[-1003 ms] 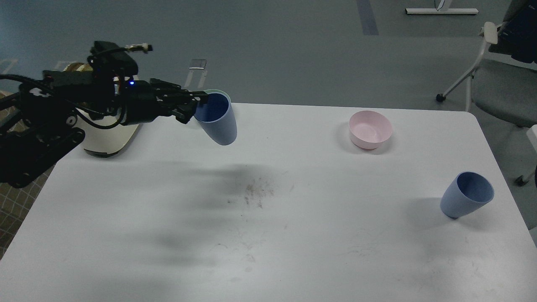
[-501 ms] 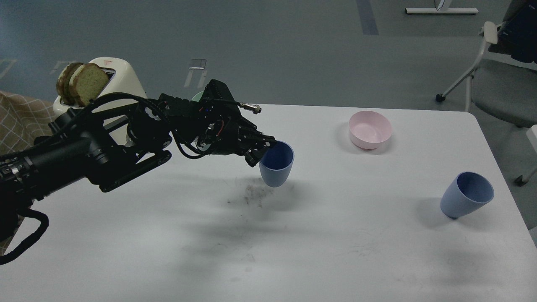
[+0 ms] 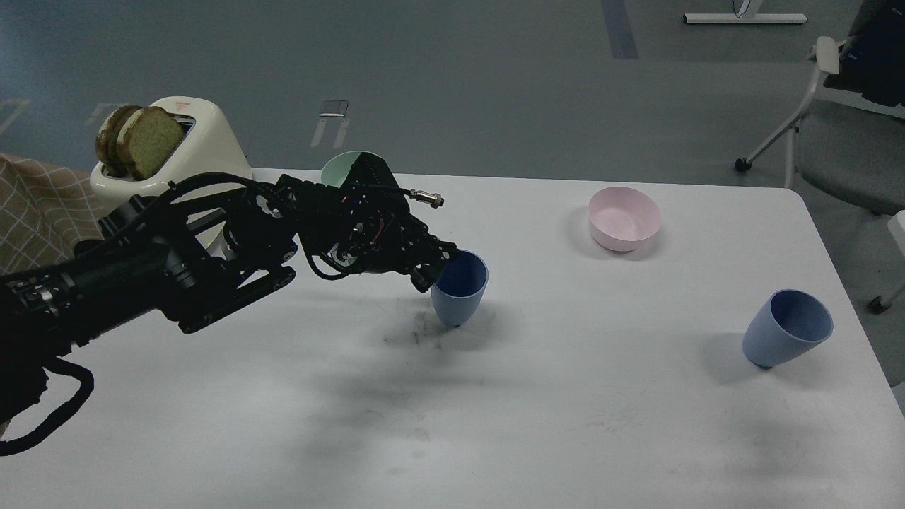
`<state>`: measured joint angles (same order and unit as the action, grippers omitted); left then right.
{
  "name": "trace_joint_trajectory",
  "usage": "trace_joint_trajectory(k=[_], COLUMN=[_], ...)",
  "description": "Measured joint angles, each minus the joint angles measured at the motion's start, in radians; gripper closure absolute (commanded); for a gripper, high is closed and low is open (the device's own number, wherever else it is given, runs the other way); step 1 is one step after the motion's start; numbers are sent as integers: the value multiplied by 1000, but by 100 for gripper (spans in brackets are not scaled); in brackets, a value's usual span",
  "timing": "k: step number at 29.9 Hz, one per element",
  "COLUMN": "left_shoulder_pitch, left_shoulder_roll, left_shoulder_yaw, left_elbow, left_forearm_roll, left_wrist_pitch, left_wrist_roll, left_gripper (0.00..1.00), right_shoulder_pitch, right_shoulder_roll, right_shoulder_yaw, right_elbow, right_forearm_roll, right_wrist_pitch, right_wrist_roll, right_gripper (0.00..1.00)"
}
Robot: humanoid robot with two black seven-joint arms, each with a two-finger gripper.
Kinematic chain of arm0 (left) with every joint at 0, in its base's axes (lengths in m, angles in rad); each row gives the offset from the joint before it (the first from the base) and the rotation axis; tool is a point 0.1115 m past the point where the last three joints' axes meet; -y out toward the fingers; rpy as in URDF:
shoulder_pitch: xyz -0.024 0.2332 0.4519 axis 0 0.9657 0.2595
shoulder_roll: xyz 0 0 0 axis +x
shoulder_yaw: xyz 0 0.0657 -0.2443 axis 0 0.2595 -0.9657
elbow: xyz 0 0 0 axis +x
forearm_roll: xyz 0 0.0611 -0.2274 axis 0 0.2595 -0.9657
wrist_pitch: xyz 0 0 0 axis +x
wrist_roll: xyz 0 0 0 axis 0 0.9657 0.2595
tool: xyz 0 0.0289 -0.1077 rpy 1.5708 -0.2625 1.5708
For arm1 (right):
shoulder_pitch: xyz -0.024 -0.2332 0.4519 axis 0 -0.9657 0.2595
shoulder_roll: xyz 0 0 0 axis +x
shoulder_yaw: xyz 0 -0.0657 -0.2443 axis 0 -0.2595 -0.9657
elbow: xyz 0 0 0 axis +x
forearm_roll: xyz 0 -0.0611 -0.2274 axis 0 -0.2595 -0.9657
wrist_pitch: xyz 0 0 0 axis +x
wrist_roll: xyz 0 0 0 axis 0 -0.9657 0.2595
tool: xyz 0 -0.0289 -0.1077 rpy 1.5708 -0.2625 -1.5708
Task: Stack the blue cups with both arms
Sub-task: 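Lower the blue cup onto the table center and open the left gripper, then raise the left gripper away from the placed cup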
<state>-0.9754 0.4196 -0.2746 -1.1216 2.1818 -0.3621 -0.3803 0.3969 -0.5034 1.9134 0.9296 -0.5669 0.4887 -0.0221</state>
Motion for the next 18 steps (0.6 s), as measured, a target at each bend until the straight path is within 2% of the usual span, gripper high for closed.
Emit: trace_joint_trajectory(k=[1, 3, 4, 5, 6, 11, 15, 18], left_shoulder_pitch=[2, 5, 6, 6, 6, 6, 4, 1], left_shoulder_roll=[0, -1, -1, -1, -1, 1, 6, 14], left_shoulder_yaw=[0, 0, 0, 0, -1, -7, -14, -31], left_elbow=[0, 0, 0, 0, -1, -9, -11, -11], left_forearm_roll=[0, 0, 0, 0, 0, 0, 0, -27], left_wrist_pitch=[0, 0, 0, 0, 0, 0, 0, 4], left_wrist_roll=[4, 6, 7, 7, 7, 8, 7, 1], left_gripper=[100, 91, 72, 59, 38, 37, 29, 26], right_shoulder_pitch=[1, 4, 5, 6, 8, 14, 10, -3], right_shoulder_roll=[0, -2, -4, -6, -7, -11, -12, -14], right_shoulder_yaw=[-2, -8, -11, -12, -14, -19, -19, -28], right_elbow=[-1, -1, -1, -1, -1, -2, -2, 5], right_forearm_roll=[0, 0, 0, -1, -1, -2, -2, -17], right_wrist_pitch=[0, 0, 0, 0, 0, 0, 0, 0], right_wrist_roll=[0, -1, -1, -2, -2, -5, -6, -10], right_gripper=[0, 0, 0, 0, 0, 0, 0, 0])
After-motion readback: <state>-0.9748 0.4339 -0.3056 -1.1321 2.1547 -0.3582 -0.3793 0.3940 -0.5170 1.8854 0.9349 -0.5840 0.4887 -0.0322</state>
